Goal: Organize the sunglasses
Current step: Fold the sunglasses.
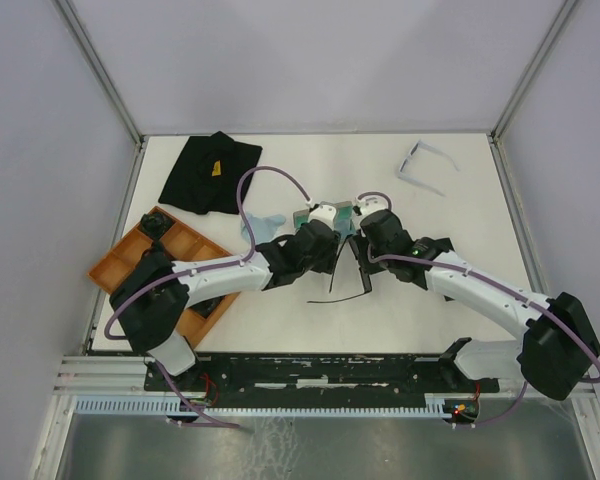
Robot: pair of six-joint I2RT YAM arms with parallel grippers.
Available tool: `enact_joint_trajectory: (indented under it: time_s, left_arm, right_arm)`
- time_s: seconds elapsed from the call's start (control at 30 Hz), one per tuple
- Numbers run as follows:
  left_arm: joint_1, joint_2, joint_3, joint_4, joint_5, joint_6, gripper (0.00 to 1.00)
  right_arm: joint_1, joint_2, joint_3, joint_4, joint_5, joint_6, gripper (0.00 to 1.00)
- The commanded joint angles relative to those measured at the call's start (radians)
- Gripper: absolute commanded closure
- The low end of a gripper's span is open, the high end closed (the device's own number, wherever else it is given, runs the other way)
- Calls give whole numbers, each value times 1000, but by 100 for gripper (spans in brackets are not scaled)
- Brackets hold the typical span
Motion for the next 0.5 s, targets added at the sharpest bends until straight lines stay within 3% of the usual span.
enact_joint_trajectory:
  time_s: [0.0, 0.47]
  left_arm:
    - [-15, 12, 23, 23, 33, 19, 45]
    - [-25, 36, 85, 39, 78, 20, 45]
  right_arm:
    - [-1, -39, 35, 118, 26, 45, 100]
    - [0, -8, 25, 182, -72, 83, 100]
